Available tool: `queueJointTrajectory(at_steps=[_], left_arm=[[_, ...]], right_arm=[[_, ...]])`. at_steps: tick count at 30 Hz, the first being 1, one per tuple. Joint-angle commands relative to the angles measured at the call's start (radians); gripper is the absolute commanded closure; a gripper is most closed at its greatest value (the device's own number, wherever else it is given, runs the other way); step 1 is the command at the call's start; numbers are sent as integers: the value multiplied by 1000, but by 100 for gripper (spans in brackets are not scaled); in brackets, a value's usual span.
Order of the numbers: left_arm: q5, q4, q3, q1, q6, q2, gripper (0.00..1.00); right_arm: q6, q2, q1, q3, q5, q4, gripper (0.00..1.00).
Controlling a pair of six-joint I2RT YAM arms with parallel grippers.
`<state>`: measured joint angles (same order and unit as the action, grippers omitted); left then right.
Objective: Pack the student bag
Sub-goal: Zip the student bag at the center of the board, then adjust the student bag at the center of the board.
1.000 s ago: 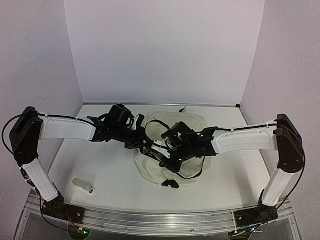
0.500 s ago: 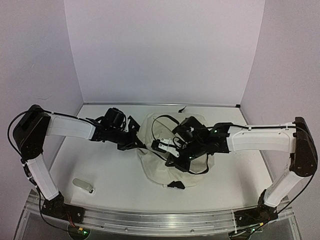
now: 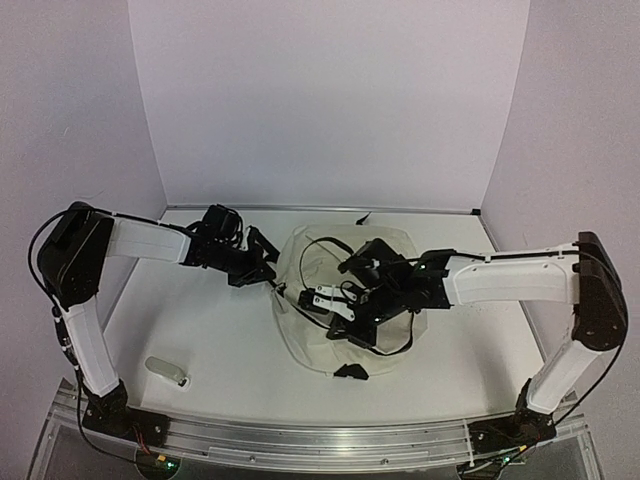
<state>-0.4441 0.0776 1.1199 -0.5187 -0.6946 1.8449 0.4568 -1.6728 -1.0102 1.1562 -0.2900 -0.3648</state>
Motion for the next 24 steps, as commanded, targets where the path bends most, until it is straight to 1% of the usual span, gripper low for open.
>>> queueJointTrajectory(at_steps=[1,5,8,9,10,11,12,13,14,15,17,19,21,24], left_arm=[[109,-22,150,94,54,77,100],[72,10,289,120,63,157,100],[28,40,372,152,72,219,100],[9,56,400,163,77,233,97],[-8,73,418,171,83,236,89],[-23,81,416,175,89,224,77],[-24,79,393,175,95,194,64],[-21,78,358,174,99,160,55],[-15,84,332,175,104,120,47],[-6,96,296,175,113,83,41],[13,137,228,175,134,-21,25],[32,177,149,175,150,-121,14],[31,202,64,175,162,-214,6],[15,218,-62,164,157,-346,1]], right_arm=[[-17,-134,-12,143,-59,-113,100],[-60,-276,-13,317,-28,-93,100],[-79,-352,-12,415,-23,-92,100],[-92,-364,-12,433,-30,-92,99],[-108,-371,-12,450,-35,-92,94],[-125,-373,-12,464,-40,-92,86],[-135,-368,-12,470,-44,-92,75],[-147,-355,-10,470,-49,-92,62],[-156,-345,-6,472,-55,-92,53],[-171,-332,-1,475,-63,-92,47],[-202,-308,15,484,-87,-95,40],[-229,-271,38,484,-112,-99,34],[-253,-234,71,475,-137,-103,32],[-264,-182,138,453,-139,-110,32]])
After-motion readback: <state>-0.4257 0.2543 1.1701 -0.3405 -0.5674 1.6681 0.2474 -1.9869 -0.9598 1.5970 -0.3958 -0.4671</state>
